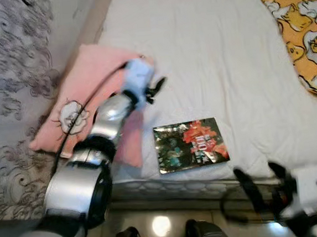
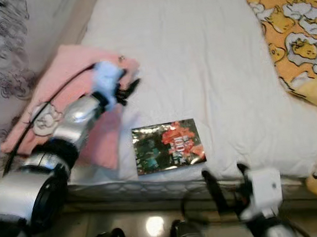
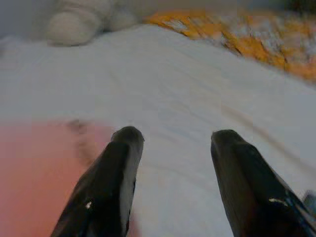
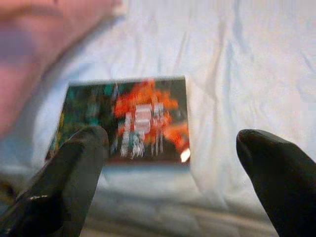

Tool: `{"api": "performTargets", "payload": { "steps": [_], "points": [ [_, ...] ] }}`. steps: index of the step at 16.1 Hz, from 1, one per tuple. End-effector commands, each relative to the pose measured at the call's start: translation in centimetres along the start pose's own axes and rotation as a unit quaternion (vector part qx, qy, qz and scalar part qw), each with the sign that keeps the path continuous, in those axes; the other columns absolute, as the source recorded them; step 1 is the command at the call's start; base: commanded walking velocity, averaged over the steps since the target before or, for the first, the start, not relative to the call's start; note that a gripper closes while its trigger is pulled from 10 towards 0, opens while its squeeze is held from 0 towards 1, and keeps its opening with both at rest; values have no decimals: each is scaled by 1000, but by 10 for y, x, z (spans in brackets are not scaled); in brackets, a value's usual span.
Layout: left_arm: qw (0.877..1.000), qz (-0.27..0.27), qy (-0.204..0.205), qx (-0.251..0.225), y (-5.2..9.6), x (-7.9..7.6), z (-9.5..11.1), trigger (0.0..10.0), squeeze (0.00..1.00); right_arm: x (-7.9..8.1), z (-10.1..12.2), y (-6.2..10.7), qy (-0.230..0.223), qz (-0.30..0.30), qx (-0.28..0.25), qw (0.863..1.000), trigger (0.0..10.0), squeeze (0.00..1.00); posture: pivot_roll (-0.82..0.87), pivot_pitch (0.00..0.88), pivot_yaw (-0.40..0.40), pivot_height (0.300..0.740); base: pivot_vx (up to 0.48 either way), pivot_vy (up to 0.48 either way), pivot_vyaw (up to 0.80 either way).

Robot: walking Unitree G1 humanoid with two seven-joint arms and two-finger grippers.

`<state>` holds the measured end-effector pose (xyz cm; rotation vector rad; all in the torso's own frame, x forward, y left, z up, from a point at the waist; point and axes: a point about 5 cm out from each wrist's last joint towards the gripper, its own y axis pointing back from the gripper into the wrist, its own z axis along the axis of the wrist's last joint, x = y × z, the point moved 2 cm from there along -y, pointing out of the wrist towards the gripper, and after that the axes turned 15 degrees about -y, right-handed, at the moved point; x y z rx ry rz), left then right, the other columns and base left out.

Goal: Clean up the room

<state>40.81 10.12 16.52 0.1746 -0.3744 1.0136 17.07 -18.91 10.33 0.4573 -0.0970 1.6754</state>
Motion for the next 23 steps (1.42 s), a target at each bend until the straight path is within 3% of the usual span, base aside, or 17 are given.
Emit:
{"api": "performTargets", "payload": {
  "steps": [1,2,3,4,6,9,11,12,14,16,17,18,19,21,23],
  "points": [
    [998,31,51,10,18,6,-21,10000,0,-9,2,-6,-10,-33,-22,999,10000,0,-152,18,-9,740,0,0,0],
    [993,52,101,26,36,1,-40,10000,0,-17,3,-17,-22,-51,-38,998,10000,0,-86,0,-15,740,0,0,0],
    [993,56,105,25,44,-5,-45,10000,0,-22,1,-21,-30,-62,-41,997,10000,0,-62,0,-20,740,0,0,0],
    [991,49,120,22,54,-21,-49,10000,0,-33,-4,-31,-37,-78,-39,995,10000,0,-20,0,-29,740,0,0,0],
    [985,70,155,-2,65,-45,-38,10000,0,-58,-15,-45,-65,-137,-36,988,10000,0,31,0,-34,740,0,0,0],
    [986,70,147,-43,74,-68,-12,10000,0,-72,-40,-71,-74,-156,4,985,10000,0,67,0,-37,740,0,0,0],
    [991,51,122,-36,77,-85,-5,10000,0,-87,-56,-97,-89,-183,38,978,10000,0,97,0,-44,740,0,0,0],
    [993,44,102,-37,80,-89,-3,10000,0,-92,-62,-101,-103,-201,52,973,10000,0,109,0,-55,740,0,0,0],
    [998,30,56,-26,99,-97,2,10000,0,-112,-70,-99,-154,-263,63,950,10000,0,147,0,-65,740,0,0,0],
    [998,26,60,-14,117,-99,3,10000,0,-116,-69,-91,-153,-267,56,950,10000,0,167,15,-77,740,0,0,0],
    [997,24,69,-5,126,-100,3,10000,0,-114,-79,-80,-159,-265,78,948,10000,0,166,39,-80,740,0,0,0],
    [997,24,68,1,131,-102,4,10000,0,-108,-97,-76,-160,-248,115,949,10000,0,158,67,-71,740,0,0,0],
    [998,24,66,3,131,-103,4,10000,0,-106,-102,-76,-158,-240,126,950,10000,0,158,73,-70,740,0,0,0],
    [998,17,53,11,134,-108,4,10000,0,-102,-112,-82,-131,-228,150,953,10000,0,169,85,-68,740,0,0,0],
    [998,29,50,30,139,-104,1,10000,0,-100,-89,-83,-43,-231,87,968,10000,0,166,52,-87,740,0,0,0]
  ]
}}
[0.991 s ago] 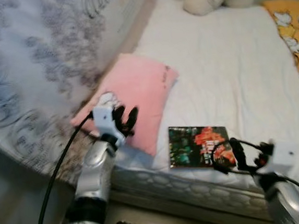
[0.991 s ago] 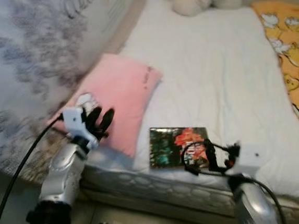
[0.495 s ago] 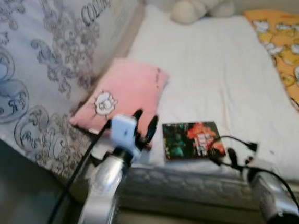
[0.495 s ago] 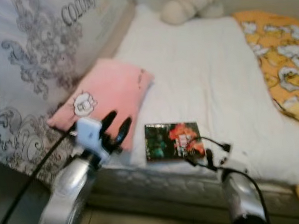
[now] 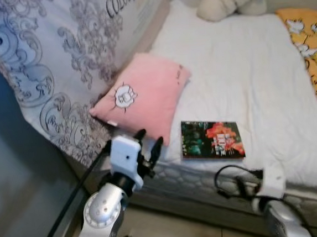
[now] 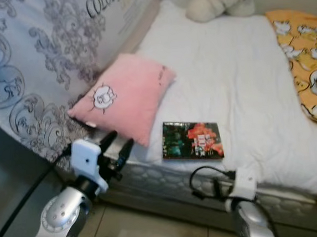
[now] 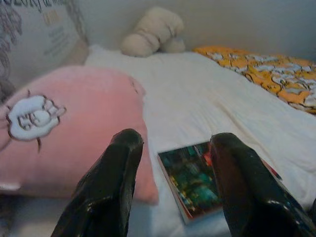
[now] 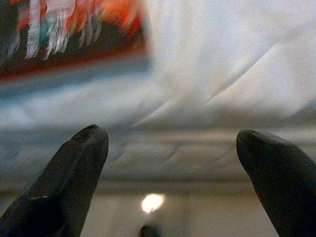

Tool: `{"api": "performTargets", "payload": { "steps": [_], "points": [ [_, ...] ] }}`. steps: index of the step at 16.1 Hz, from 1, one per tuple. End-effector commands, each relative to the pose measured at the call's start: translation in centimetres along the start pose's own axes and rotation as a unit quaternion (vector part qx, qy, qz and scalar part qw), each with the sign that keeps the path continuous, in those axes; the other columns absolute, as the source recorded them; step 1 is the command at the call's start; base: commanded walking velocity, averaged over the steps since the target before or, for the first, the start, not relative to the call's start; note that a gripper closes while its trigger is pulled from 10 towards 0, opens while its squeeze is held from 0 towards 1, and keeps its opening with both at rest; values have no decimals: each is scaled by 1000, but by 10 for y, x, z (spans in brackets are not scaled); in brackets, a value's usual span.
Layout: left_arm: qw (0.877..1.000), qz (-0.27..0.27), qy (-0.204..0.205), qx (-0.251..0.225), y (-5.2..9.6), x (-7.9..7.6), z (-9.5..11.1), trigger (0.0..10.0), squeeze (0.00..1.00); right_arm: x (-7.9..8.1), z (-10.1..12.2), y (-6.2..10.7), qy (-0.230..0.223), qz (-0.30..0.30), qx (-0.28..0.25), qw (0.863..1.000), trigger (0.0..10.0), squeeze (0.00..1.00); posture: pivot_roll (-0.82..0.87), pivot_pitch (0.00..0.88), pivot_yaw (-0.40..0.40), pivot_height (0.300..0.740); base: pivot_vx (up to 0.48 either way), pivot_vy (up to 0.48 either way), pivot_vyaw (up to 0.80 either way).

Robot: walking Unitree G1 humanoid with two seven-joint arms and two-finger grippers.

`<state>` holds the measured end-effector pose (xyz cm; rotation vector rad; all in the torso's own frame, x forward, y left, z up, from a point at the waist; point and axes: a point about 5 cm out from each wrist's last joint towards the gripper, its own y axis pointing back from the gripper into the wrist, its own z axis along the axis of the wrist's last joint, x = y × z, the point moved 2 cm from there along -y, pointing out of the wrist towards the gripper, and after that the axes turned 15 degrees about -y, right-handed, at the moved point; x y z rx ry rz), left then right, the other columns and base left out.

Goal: Clean up the room

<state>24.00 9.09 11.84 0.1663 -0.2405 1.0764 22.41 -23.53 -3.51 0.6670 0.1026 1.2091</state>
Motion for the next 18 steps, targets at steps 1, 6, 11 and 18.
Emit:
{"api": "performTargets", "payload": {
  "steps": [1,6,11,18],
  "points": [
    [999,19,23,44,19,8,-14,10000,0,15,40,35,67,45,-107,991,10000,0,134,10,-112,740,0,0,0],
    [993,6,95,63,43,-9,-40,10000,0,13,67,106,126,77,-202,968,10000,0,74,0,-142,740,0,0,0],
    [997,-32,67,3,1,-8,-21,10000,0,5,41,78,118,52,-165,978,10000,0,58,0,-103,740,0,-359,0],
    [998,-20,55,12,-18,12,-31,10000,0,30,58,52,117,63,-195,972,10000,0,52,0,-73,740,120,-227,0]
  ]
}}
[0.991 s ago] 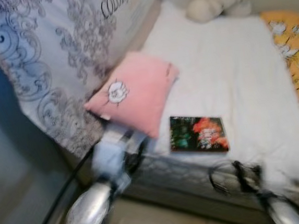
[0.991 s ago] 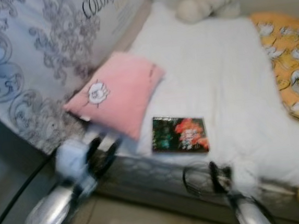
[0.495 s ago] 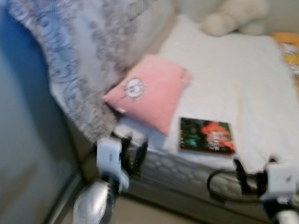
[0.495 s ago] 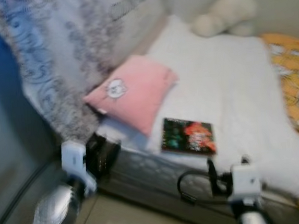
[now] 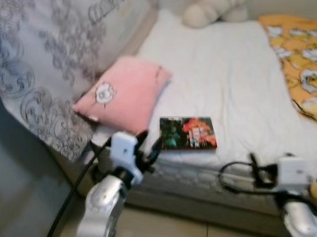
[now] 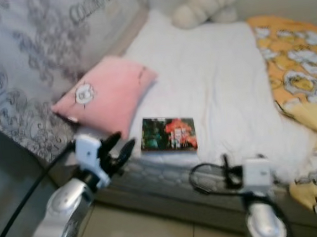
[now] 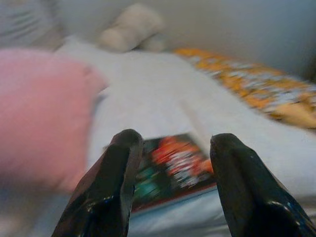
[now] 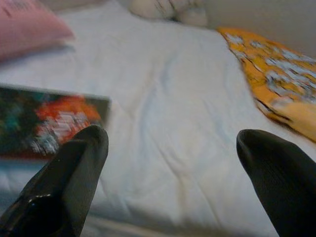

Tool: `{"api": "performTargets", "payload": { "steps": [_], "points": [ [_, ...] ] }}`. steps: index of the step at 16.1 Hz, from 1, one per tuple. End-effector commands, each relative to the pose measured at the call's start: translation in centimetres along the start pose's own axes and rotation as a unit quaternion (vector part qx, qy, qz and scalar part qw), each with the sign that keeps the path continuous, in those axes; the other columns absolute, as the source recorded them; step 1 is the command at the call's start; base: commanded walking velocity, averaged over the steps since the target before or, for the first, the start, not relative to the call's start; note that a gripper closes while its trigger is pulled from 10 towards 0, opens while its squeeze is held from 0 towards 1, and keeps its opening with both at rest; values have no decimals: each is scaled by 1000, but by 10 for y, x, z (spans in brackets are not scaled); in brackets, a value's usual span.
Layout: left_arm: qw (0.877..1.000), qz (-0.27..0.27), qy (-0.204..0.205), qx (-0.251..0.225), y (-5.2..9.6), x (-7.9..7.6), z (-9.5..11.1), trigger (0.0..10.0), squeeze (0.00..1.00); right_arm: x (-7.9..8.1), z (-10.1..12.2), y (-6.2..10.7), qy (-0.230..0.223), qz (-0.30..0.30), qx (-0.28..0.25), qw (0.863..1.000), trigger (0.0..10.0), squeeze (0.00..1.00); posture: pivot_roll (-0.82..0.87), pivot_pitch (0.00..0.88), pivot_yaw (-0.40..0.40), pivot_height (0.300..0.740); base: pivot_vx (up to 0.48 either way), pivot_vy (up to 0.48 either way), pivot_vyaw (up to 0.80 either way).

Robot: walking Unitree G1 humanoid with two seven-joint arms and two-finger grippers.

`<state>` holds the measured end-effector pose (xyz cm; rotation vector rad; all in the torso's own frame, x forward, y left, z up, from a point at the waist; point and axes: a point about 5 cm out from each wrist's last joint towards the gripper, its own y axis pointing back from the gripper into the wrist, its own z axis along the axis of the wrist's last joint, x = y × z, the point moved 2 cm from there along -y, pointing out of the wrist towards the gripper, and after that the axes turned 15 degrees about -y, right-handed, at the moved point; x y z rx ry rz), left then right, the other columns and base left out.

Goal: Clean up the room

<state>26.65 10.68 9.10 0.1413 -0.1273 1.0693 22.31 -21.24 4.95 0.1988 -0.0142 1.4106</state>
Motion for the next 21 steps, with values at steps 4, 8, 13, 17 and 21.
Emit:
{"api": "performTargets", "payload": {
  "steps": [4,8,13,17,21],
  "points": [
    [997,38,62,3,-2,-1,-5,10000,0,4,-5,2,-13,13,13,1000,10000,0,54,0,-75,740,146,0,0],
    [999,20,40,-21,-10,-2,4,10000,0,7,-2,-2,-10,19,8,1000,10000,0,56,0,-78,740,480,0,0],
    [999,-2,4,-41,-17,5,13,10000,0,2,-6,-4,-16,9,18,1000,10000,0,55,0,-75,740,480,0,0],
    [999,-22,-5,-48,-20,-1,15,10000,0,2,-5,-8,-16,9,19,1000,10000,0,53,0,-79,740,480,0,0],
    [999,-22,30,-9,-23,-6,-3,10000,0,-7,-15,-10,-43,-14,46,998,10000,0,53,0,-83,740,360,0,0]
  ]
}}
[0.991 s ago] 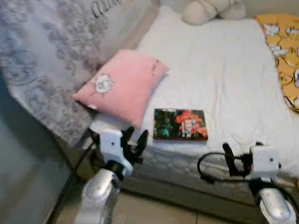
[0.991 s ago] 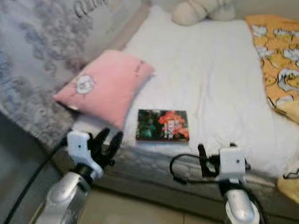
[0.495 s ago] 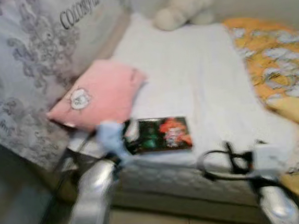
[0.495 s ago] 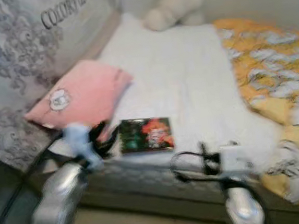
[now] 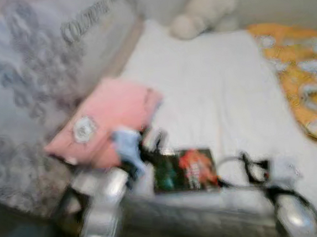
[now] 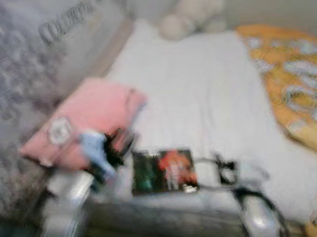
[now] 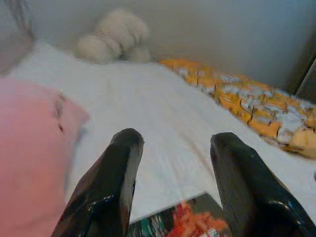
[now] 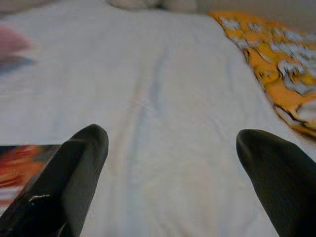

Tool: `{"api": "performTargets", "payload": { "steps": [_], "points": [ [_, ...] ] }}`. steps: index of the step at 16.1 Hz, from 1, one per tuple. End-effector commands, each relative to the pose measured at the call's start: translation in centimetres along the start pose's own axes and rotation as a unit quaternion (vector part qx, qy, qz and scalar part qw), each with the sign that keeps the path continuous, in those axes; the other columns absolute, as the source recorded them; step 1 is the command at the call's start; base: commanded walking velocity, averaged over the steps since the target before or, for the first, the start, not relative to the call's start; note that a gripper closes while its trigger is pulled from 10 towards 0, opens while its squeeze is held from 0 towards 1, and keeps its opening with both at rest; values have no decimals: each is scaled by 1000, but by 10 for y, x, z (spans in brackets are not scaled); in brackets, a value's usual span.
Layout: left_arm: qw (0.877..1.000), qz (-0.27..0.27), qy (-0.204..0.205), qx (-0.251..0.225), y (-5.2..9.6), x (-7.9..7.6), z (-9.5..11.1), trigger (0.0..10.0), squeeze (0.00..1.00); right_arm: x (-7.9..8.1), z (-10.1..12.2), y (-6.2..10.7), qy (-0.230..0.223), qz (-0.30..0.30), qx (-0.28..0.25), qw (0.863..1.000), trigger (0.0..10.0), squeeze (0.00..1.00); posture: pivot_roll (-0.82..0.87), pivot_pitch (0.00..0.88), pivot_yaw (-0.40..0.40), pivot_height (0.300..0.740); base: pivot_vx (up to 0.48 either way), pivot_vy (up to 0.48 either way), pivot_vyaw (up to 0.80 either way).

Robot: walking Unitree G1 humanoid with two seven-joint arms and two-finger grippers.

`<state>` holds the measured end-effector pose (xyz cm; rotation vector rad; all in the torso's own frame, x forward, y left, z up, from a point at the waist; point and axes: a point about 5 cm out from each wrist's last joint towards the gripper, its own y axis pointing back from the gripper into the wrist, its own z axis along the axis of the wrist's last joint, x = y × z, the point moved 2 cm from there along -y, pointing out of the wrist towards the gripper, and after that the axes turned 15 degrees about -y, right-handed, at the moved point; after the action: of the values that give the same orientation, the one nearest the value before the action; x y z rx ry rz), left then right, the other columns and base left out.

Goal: Clean up the room

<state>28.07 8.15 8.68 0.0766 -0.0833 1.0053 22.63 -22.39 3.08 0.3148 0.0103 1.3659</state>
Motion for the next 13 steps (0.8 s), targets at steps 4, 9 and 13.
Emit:
{"api": "performTargets", "payload": {
  "steps": [4,9,13],
  "points": [
    [994,-23,56,94,0,-17,-46,10000,0,-27,-21,16,10,-35,40,999,10000,0,28,0,-69,740,0,0,0],
    [943,-229,86,225,8,-101,-91,10000,0,-40,-34,27,-2,-60,76,995,10000,0,-19,0,-40,740,0,0,0],
    [984,-154,23,86,-6,-64,-36,10000,0,-18,-85,25,-75,-8,204,976,10000,0,37,32,-29,740,0,0,0]
  ]
}}
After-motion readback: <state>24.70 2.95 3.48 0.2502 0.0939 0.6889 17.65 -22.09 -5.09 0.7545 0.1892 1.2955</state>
